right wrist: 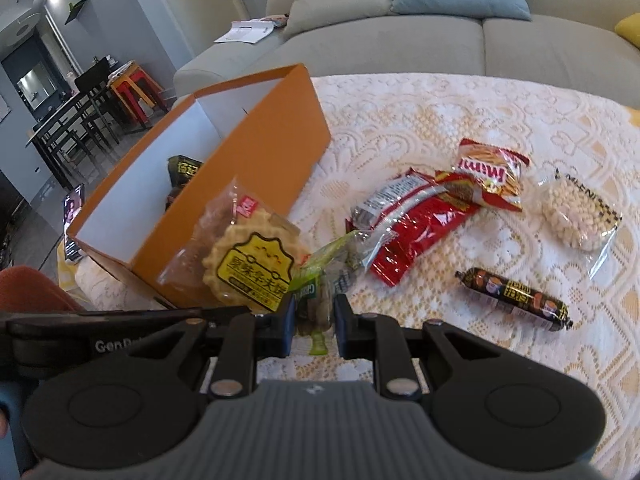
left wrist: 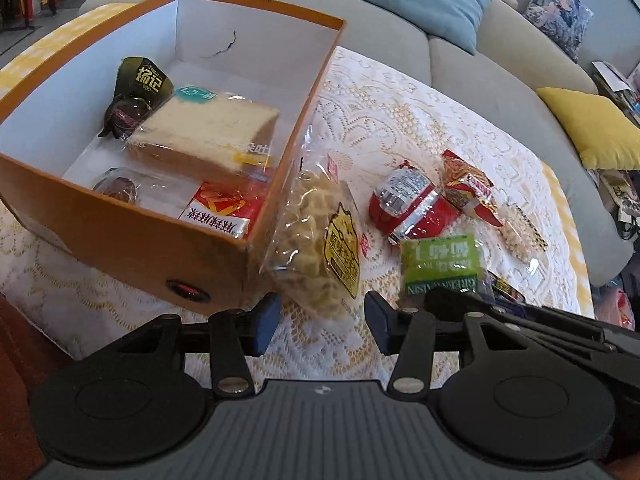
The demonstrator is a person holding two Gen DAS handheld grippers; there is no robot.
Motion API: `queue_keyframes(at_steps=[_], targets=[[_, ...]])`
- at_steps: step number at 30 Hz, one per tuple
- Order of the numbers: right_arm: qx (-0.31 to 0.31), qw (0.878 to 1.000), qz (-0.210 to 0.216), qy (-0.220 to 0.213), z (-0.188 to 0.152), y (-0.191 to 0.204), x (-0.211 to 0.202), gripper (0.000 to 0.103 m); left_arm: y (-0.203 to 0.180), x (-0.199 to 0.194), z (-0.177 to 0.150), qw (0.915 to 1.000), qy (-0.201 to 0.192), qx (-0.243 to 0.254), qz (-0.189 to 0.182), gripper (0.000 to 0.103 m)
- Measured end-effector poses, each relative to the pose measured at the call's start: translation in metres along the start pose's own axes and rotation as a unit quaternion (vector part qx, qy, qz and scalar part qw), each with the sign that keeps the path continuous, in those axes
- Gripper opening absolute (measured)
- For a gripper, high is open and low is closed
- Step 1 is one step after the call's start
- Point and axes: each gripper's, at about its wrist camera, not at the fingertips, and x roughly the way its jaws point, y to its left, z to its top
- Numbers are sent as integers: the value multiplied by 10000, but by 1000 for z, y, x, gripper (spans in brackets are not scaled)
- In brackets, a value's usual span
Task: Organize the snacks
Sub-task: 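Grasp the clear bag of yellow puffs with left while right holds the green packet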
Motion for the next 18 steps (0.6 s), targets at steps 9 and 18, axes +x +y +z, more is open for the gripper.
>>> queue_keyframes(at_steps=[9, 18], targets=[[48, 10000, -73, 19, -1, -8, 4, 18, -23, 17, -2, 9981, -291, 298, 449, 55], [218, 9995, -221, 27, -1, -19, 3, 18, -31, 14, 2, 9969, -358, 317, 628, 32]])
